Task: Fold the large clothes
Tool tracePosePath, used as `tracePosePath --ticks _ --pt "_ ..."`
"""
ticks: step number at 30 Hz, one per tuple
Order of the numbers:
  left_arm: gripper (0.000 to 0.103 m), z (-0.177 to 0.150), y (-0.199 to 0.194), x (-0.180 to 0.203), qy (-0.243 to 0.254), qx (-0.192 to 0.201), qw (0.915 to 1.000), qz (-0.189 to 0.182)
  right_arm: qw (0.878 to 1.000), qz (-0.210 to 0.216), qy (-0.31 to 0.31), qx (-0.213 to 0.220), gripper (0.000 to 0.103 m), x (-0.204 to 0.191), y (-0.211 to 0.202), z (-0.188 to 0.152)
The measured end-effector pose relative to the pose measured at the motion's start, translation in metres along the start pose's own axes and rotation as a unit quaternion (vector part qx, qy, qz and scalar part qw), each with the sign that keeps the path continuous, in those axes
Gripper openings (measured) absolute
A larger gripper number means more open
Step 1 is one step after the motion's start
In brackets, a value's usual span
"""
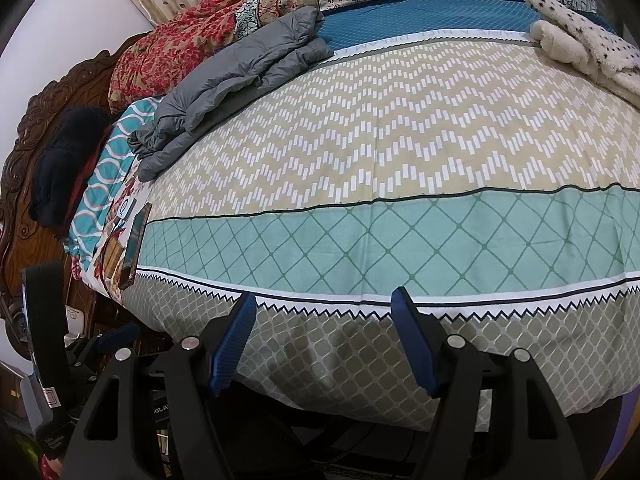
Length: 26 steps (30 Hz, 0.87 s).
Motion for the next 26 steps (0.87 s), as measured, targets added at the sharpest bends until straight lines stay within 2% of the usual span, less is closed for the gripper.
tracePosePath --ticks 26 --pt "0.096 -0.0012 -0.0082 -0.0066 0.007 0.017 0.9998 -0.004 1.000 0.000 0.000 -0.001 0.028 0.0011 0.0005 0.0019"
Point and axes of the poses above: each gripper's, at about its wrist camera, not at the fingertips, and y roughly the way its jaws point, x to its right, z to its top, the point moved 2 cm from there along y, roughly the way its jaws point, and after that the axes turned 4 degrees about -z, right-handed, at the moved point
